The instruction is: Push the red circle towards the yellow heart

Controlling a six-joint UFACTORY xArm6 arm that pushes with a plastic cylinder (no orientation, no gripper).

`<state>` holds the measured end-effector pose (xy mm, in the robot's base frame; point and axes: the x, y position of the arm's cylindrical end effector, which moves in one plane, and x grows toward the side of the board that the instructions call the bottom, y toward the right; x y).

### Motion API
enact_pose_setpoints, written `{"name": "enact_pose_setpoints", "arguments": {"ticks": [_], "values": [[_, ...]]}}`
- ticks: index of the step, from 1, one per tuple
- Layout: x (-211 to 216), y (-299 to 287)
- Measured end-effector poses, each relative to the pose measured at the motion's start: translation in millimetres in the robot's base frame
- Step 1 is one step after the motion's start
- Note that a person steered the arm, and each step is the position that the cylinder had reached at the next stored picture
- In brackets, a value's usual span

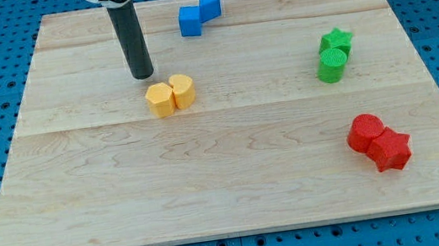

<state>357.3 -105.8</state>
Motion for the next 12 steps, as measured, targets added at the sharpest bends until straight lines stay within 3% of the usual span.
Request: {"name": "enact_pose_setpoints", "arguments": {"ticks": [5, 6, 7, 8, 12], "values": [[-2.8, 14.7], [-26.8, 110.9], [3.7, 166.5], [41.1, 163.0], [48.3, 179.7]]}}
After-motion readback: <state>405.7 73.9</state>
